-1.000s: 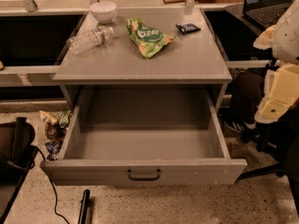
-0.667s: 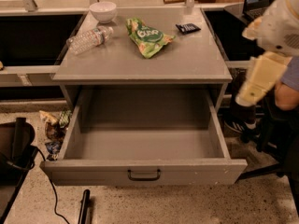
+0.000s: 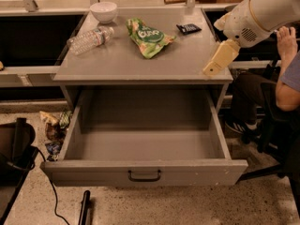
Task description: Place green rice chip bag into top drawer
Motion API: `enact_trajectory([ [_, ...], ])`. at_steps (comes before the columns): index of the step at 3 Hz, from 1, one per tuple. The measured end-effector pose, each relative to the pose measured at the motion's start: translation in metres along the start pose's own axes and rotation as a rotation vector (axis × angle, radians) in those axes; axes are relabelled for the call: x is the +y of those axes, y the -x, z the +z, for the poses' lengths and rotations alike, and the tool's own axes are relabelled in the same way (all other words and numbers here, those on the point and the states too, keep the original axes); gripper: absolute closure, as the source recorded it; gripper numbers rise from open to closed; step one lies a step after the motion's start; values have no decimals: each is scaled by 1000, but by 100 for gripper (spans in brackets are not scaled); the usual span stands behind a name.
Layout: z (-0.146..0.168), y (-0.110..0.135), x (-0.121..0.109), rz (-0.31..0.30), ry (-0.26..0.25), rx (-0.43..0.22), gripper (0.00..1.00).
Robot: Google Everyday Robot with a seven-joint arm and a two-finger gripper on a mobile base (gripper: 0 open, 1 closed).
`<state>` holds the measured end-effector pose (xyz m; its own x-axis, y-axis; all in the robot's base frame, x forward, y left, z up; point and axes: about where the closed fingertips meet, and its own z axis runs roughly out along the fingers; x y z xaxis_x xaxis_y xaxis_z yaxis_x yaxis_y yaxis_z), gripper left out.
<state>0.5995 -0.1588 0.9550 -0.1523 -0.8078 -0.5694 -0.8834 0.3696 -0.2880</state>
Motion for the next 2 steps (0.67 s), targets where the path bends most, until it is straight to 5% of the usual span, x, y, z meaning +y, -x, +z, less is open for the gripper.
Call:
enact_trajectory([
  [2, 17, 8, -21, -1, -45, -52, 0],
])
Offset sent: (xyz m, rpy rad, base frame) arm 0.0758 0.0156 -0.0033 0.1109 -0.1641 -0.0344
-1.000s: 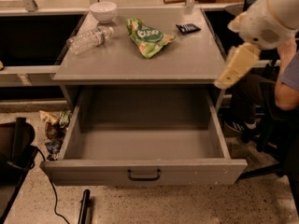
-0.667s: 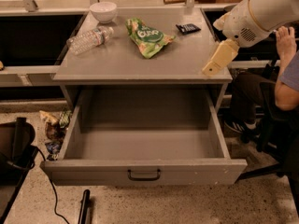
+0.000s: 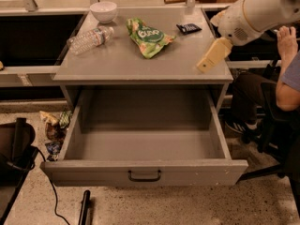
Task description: Place green rice chip bag into top drawer
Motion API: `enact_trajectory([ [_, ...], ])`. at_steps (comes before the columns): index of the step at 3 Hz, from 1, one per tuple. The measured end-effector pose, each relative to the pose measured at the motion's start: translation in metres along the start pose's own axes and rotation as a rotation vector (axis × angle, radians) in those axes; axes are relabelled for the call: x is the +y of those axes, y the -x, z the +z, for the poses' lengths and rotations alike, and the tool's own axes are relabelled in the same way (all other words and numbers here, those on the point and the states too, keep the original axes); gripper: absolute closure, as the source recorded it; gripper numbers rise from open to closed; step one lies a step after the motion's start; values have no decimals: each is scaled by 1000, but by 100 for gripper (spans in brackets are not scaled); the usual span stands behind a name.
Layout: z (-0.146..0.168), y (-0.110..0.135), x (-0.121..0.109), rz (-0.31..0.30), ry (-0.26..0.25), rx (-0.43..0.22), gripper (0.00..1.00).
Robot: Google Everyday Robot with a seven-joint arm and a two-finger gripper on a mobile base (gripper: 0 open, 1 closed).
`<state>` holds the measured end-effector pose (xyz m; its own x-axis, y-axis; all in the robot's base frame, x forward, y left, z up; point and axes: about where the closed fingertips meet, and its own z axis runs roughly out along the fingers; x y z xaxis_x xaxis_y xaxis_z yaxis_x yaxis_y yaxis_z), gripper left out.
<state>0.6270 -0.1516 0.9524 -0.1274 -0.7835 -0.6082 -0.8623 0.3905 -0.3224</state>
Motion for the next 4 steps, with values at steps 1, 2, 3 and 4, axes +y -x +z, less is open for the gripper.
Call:
enact_trajectory([
  [1, 33, 13, -46, 18, -81, -47, 0],
  [2, 66, 33, -82, 58, -124, -88, 0],
  [3, 138, 79, -115, 109, -133, -128, 0],
  [4, 152, 84, -109, 111, -127, -130, 0],
])
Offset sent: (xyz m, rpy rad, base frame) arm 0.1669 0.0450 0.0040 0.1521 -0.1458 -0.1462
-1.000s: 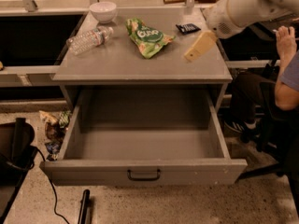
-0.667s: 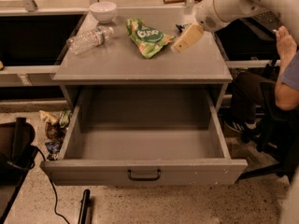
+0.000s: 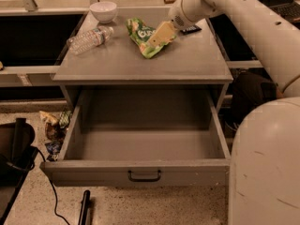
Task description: Place green rice chip bag into top drawer
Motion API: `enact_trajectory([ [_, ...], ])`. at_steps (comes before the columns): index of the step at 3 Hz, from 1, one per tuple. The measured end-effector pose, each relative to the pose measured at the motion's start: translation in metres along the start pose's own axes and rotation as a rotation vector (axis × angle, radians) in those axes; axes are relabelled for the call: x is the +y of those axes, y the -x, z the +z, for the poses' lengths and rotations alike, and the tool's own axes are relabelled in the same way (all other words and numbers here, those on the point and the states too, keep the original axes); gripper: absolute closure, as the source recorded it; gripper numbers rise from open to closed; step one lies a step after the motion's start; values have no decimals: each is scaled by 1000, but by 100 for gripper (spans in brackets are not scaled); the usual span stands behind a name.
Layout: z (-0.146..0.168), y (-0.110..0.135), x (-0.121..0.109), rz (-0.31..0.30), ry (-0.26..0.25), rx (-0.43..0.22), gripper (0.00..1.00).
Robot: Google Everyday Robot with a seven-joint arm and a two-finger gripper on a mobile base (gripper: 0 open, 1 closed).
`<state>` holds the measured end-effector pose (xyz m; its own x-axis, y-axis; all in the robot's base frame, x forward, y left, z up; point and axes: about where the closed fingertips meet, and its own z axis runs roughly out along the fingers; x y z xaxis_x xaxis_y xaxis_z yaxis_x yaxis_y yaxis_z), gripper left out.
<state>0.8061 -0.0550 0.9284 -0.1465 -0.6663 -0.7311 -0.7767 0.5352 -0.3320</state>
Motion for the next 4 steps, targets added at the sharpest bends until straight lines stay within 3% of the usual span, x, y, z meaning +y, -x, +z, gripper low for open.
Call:
enact_trajectory([
  [4, 95, -8, 12, 45, -71, 74, 0],
])
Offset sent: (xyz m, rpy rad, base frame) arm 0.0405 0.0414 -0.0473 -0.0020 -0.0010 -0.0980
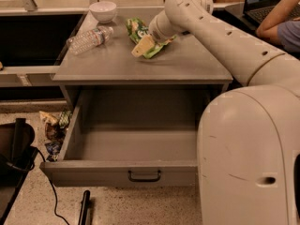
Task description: Place green rice chip bag into top drawer
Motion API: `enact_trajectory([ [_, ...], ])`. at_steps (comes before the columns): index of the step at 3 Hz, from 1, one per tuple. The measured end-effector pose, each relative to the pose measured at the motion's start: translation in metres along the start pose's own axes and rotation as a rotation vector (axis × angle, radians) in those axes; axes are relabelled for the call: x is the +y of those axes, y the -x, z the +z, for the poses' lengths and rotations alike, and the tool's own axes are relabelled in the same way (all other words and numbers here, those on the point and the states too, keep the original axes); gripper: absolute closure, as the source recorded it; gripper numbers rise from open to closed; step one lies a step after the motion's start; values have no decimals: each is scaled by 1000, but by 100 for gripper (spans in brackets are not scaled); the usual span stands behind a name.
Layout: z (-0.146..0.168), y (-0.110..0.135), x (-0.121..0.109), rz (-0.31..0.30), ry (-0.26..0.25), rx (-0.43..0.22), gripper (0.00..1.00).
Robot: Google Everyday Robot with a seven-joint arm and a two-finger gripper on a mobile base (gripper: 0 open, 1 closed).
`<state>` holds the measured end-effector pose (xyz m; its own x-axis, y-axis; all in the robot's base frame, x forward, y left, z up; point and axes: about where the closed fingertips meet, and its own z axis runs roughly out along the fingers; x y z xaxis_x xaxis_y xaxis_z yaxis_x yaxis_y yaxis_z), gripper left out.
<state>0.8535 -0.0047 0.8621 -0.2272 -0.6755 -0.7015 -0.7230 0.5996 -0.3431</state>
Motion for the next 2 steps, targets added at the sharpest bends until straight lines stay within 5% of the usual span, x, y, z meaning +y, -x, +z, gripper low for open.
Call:
enact_trajectory([
  [1, 18, -3, 3, 33, 11, -5, 0],
  [2, 32, -8, 5, 69, 23, -18, 19],
])
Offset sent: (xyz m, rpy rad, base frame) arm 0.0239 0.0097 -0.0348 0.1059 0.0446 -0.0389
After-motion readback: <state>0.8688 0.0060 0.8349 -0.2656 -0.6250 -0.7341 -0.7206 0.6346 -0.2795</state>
